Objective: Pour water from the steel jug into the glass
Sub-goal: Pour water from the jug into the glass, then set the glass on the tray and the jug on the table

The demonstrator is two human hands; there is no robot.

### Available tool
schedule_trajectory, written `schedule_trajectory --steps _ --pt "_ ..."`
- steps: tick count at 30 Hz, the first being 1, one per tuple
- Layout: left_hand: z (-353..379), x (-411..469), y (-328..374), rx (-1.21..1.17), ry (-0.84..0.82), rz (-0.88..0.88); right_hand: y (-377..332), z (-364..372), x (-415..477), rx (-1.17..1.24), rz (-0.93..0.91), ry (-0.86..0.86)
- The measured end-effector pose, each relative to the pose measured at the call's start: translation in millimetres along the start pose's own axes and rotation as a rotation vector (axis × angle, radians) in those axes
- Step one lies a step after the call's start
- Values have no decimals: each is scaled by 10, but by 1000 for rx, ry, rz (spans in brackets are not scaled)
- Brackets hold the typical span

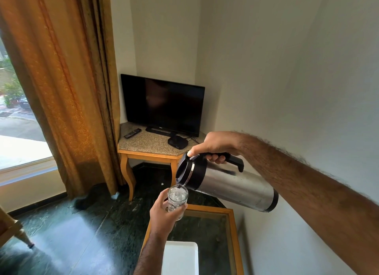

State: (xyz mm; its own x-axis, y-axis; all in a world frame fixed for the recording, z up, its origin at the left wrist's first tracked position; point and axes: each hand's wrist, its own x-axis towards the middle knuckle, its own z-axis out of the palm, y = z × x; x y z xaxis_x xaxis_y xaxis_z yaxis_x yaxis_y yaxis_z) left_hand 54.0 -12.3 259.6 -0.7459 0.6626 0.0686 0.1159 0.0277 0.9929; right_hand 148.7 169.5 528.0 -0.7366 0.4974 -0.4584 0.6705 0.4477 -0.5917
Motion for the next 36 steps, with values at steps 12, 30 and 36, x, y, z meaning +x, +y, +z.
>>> schedule_trajectory --steps 12,30,36 --pt "60 -30 19 -22 -11 2 457 131 -198 165 -42 84" --pt "58 -80 -393 81 11 -29 1849 1470 -2 1133 17 770" --pt "81 -209 -919 130 1 -112 2354 1982 199 1333 43 848"
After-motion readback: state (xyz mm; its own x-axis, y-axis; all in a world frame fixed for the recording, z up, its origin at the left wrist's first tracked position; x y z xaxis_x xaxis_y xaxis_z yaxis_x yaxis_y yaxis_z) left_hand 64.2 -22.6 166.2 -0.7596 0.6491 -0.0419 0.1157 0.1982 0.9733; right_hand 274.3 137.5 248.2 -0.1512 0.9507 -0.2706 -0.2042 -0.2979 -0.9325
